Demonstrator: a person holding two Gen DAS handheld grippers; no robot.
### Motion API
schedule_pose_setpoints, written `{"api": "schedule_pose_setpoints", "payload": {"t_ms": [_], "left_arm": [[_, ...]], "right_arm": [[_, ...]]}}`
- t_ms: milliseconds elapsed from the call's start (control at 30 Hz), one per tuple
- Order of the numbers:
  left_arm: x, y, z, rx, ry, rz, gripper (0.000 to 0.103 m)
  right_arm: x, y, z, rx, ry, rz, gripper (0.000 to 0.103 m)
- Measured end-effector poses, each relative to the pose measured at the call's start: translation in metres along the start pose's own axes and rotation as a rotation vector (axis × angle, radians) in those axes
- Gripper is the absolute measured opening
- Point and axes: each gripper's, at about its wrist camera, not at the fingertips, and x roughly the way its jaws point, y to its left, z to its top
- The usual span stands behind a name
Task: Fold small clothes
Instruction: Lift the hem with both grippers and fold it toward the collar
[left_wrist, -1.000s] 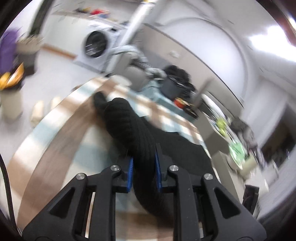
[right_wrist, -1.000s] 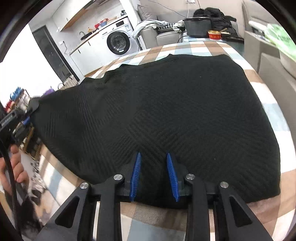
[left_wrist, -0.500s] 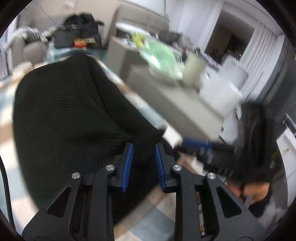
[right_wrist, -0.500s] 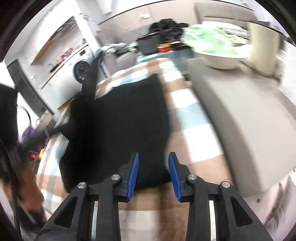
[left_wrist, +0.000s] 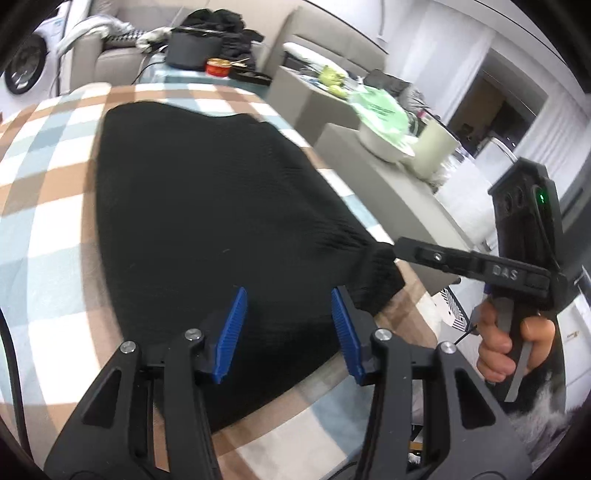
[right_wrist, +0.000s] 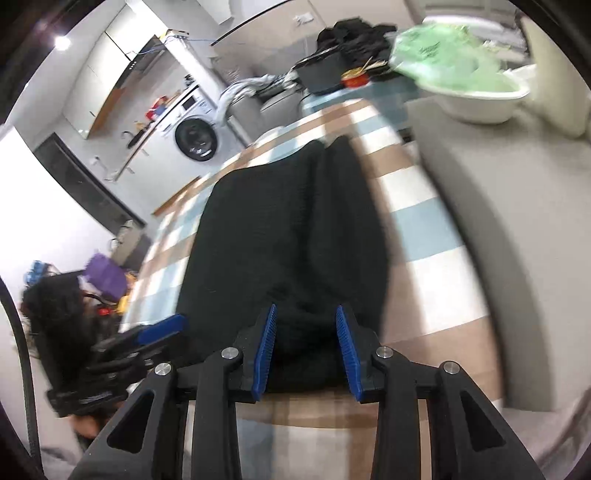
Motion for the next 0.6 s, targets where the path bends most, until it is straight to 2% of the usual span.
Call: {"api": "schedule_pose_setpoints", "payload": {"t_ms": [167,233,400,433,500,567,600], "left_arm": [[-0.011,0.028,-0.013,-0.056,-0.022,0.046,0.044],[-0.016,0.041,-0.016,-0.078,-0.024,0.055,0.044],[-0.019,0.053,-0.018,-0.108,-0.047,0.075,0.044],[-0.023,0.055,-0.018,-0.112,-0.055,0.077,0.044],[-0.031,0.059,-0.018,-0.123,-0.074,0.079,0.044],[-0.038,0.064,-0.018,-0.137,-0.089,0.088,0.044],[-0.041,0.067,-0.018,-0.144,-0.098,0.092,0.044]], "right_arm": [[0.007,0.005,-0.009,0.03,0.037,-0.037,0.055],[0.012,0.002,-0.011,0.076,0.061,-0.049,0.055],[0.023,-0.008,-0.009,0.192,0.044,0.013,0.056],[0.025,-0.01,-0.008,0.218,0.037,0.005,0.054],[0.027,-0.006,-0.006,0.187,0.009,-0.043,0.014],[0.021,0.0,-0.004,0.169,-0.006,-0.015,0.012],[0.007,0.01,-0.005,0.122,-0.06,0.003,0.011]]}}
